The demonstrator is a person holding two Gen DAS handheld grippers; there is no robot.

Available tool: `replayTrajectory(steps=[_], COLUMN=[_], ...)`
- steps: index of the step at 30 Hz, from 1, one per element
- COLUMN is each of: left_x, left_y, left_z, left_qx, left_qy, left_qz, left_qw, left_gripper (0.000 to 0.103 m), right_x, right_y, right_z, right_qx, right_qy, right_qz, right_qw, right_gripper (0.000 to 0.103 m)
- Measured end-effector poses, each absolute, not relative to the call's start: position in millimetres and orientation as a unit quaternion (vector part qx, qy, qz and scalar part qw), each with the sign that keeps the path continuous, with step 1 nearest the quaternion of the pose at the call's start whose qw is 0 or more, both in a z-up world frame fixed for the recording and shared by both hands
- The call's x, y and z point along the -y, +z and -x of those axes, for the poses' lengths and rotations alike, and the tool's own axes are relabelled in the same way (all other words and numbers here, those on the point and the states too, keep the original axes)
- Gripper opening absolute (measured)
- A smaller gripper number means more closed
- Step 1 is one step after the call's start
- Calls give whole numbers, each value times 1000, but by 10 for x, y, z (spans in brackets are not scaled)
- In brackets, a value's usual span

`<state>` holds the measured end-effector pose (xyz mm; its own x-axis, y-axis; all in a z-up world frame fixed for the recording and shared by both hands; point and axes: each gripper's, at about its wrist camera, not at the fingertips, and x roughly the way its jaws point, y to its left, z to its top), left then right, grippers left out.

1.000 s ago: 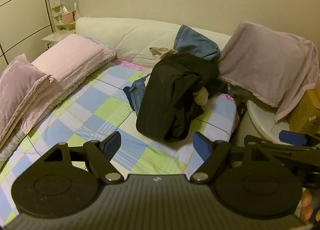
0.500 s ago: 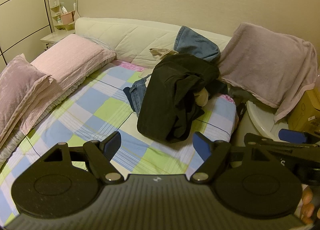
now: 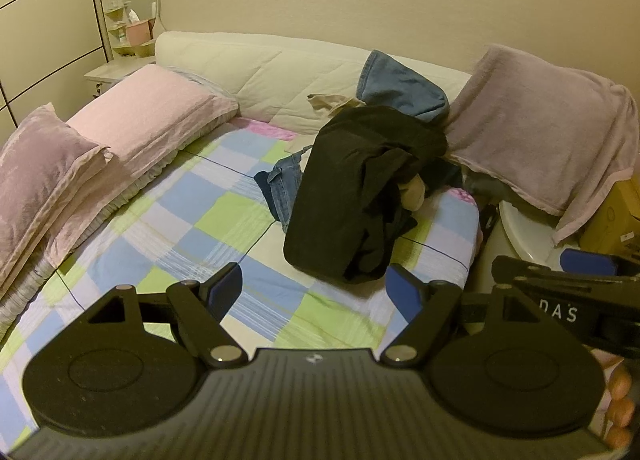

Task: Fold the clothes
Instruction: 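Approach the black trousers on the clothes pile with both grippers open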

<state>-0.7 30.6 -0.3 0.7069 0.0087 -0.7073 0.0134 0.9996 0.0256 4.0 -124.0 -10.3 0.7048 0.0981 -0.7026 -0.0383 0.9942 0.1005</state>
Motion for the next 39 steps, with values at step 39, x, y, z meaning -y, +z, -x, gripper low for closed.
replayTrajectory(steps=[39], left_x=[-609], left_y=[-94], left_z=[-187], left_qx=[-402], left_qy=[39], left_qz=[21], left_qw=[914], left_gripper=[76], right_x=[1034], right_y=[-187], right_z=[-339], right_qx=[-390], right_qy=[68], right_qz=[-32], right_qw=[918], right_gripper=[74])
